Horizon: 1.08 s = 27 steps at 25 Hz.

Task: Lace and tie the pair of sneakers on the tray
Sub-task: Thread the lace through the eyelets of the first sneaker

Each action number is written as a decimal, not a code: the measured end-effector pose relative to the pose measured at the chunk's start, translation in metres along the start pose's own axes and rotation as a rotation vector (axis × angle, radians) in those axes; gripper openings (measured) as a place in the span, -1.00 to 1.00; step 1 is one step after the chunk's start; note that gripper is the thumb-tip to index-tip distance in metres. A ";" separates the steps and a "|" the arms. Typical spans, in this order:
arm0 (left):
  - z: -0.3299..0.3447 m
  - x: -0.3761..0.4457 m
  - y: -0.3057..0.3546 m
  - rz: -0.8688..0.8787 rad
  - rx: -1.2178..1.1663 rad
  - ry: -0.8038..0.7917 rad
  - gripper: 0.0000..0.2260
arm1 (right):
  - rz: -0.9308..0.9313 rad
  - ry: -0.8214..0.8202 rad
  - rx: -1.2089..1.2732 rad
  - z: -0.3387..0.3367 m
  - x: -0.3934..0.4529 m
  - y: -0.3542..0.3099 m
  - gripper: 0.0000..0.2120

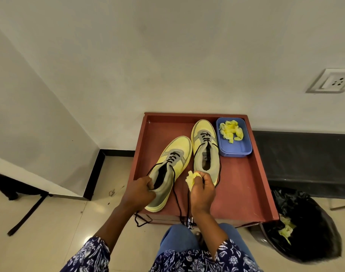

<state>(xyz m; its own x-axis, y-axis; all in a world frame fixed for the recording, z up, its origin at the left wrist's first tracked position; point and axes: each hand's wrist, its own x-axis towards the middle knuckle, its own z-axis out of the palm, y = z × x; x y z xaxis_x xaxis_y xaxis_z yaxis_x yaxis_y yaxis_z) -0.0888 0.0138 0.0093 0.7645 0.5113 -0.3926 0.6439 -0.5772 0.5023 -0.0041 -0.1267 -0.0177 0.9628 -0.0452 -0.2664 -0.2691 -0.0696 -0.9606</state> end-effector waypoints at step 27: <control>0.030 0.005 0.004 0.127 -0.002 0.309 -0.46 | 0.146 -0.316 -0.140 0.031 -0.037 0.072 -0.84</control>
<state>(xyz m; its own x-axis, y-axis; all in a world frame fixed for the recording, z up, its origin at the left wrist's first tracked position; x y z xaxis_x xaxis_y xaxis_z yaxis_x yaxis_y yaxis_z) -0.0817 -0.0051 -0.0142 0.7932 0.6044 -0.0749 0.5437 -0.6474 0.5341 -0.0588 -0.0994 -0.0792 0.8683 0.2435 -0.4321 -0.3840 -0.2213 -0.8964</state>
